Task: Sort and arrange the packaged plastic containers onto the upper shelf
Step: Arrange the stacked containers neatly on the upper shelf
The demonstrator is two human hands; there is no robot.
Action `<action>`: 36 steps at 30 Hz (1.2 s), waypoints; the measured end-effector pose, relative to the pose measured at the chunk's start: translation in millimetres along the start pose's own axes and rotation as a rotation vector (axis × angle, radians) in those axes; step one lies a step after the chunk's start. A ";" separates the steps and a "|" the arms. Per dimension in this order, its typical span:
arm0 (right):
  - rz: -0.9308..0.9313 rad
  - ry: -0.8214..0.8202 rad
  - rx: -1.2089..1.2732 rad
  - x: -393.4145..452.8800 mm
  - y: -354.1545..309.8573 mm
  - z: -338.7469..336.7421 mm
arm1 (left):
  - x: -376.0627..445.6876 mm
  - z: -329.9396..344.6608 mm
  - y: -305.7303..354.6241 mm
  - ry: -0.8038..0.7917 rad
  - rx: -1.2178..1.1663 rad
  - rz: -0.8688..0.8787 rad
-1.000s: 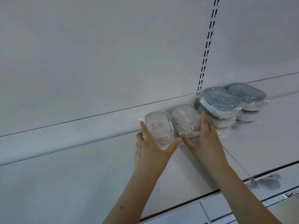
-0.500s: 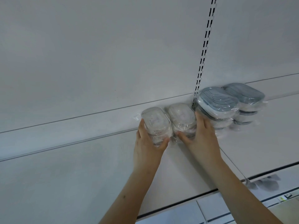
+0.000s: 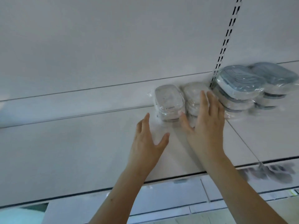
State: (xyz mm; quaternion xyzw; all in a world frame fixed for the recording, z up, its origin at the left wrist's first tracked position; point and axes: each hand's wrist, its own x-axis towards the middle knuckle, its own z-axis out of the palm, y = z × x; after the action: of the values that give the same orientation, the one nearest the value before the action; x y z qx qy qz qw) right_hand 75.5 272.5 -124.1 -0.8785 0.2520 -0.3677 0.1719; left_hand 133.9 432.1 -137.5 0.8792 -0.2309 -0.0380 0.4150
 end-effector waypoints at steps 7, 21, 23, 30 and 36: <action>-0.084 0.007 0.204 -38.4 -68.2 -17.6 | -81.3 -46.8 -22.1 0.034 0.091 0.165; -0.238 -0.075 0.351 -270.8 -259.2 12.8 | -316.8 -145.1 -256.0 -0.059 0.131 0.062; -0.251 -0.122 0.342 -295.1 -268.8 29.5 | -326.8 -151.7 -287.0 -0.078 0.150 -0.036; -0.170 -0.462 0.330 -342.9 -260.4 154.8 | -317.6 -145.0 -392.1 -0.133 0.169 -0.352; -0.123 -0.793 0.117 -356.4 -250.4 322.5 | -290.8 -116.6 -476.3 -0.155 0.203 -0.506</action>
State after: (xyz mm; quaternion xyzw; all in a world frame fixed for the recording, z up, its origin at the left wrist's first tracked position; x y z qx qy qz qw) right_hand 176.3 716.8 -417.6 -0.9543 0.0920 -0.0239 0.2834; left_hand 83.4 903.8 -453.6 0.9404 -0.0377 -0.1841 0.2833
